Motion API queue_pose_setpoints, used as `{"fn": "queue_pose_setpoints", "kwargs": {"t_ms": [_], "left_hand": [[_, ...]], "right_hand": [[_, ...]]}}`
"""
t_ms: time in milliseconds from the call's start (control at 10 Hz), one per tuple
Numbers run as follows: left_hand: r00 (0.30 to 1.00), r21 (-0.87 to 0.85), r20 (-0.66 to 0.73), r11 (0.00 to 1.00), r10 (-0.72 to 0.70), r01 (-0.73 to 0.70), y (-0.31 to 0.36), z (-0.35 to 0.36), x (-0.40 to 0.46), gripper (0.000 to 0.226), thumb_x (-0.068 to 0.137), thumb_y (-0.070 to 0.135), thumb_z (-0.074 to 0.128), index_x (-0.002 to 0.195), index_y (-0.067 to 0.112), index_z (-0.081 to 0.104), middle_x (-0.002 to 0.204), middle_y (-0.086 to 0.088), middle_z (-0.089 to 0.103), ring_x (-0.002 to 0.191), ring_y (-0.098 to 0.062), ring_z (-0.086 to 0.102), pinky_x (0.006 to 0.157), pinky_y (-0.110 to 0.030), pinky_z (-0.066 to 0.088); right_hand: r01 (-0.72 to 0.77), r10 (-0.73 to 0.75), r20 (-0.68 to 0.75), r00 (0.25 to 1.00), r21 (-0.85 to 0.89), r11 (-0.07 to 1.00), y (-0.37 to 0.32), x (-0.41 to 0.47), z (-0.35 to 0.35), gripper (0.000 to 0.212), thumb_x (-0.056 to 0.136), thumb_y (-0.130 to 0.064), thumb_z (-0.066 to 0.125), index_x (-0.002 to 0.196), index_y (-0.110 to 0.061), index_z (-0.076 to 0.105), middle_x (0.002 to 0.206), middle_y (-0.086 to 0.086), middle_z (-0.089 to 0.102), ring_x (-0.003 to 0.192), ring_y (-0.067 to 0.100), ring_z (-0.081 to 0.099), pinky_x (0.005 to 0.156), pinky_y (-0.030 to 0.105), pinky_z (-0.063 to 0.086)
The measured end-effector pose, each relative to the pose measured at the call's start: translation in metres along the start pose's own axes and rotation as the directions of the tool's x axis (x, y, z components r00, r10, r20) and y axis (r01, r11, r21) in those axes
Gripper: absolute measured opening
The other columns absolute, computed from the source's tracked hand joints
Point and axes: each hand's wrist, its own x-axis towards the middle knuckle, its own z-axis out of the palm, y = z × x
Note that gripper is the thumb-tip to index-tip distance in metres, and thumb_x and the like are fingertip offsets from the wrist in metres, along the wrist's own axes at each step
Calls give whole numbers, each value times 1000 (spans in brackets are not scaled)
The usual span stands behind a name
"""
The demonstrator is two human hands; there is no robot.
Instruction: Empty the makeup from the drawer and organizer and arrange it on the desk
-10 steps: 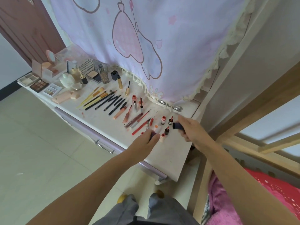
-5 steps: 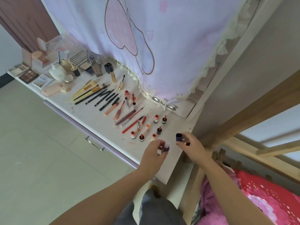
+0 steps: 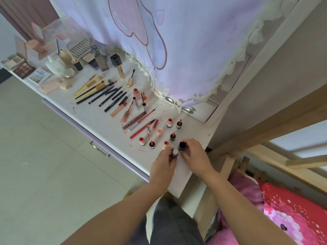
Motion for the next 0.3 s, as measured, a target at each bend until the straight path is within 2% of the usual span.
{"fn": "queue_pose_setpoints", "kwargs": {"t_ms": [100, 200, 300], "left_hand": [[1000, 30, 10, 1000, -1, 1, -3, 1, 1, 20, 97, 34, 46, 114, 25, 46, 102, 9, 55, 81, -7, 51, 73, -15, 36], [999, 36, 42, 999, 2, -3, -2, -4, 0, 25, 96, 35, 47, 119, 25, 43, 102, 8, 55, 83, -9, 53, 75, -17, 40], [995, 43, 97, 999, 4, -8, -11, -14, -5, 30, 95, 33, 49, 123, 24, 42, 94, 8, 53, 81, -10, 54, 77, -17, 43]], "right_hand": [[-17, 17, 10, 1000, 14, 1000, 3, 2, -1, 33, 91, -20, 59, 124, -18, 51, 122, -1, 51, 111, 11, 48, 102, 26, 41], [-72, 69, 57, 996, 50, 996, -2, -3, -6, 48, 91, -20, 59, 136, -19, 41, 132, -2, 44, 118, 9, 46, 101, 19, 36], [-137, 130, 119, 984, 55, 989, -2, -7, -14, 60, 91, -21, 59, 143, -23, 29, 140, -1, 38, 122, 7, 44, 103, 22, 36]]}}
